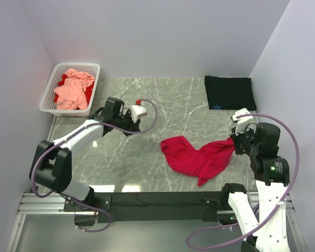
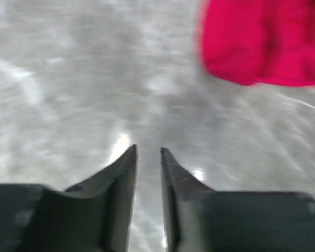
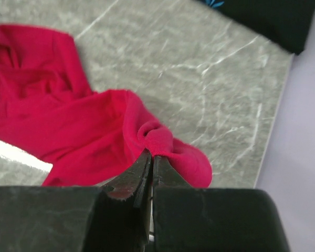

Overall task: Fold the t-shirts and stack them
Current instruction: Flatten the tshirt out

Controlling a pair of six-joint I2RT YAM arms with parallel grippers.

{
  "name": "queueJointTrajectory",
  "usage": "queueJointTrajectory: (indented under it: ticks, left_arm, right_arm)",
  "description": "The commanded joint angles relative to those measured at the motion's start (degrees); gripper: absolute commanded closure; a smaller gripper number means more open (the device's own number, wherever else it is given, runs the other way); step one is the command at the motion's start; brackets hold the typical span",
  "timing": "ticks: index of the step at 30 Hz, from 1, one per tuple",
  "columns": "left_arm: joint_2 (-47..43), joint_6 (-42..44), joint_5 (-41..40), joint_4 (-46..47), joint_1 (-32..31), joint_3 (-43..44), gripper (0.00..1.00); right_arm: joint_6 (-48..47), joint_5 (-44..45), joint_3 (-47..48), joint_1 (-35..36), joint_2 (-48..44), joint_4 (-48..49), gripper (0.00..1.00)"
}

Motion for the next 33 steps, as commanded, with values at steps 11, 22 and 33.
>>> queueJointTrajectory:
  ticks: [11, 22, 33]
  left_arm:
    - [13.04, -27.21, 5.71, 10.79, -28.46, 7.43, 0.51]
    - [26.24, -30.12, 12.48, 14.58, -29.88, 14.83, 0.49]
    - [28.00, -28.80, 10.38, 15.46, -30.50, 13.34, 0.93]
  right_arm:
    - [-1.25, 1.18, 2.30, 0.12, -7.64, -6.09, 1.00]
    - [-1.77, 1.98, 3.27, 0.12, -7.29, -7.67, 1.00]
    - [-2.30, 2.50, 2.13, 0.12, -7.47, -7.06, 1.00]
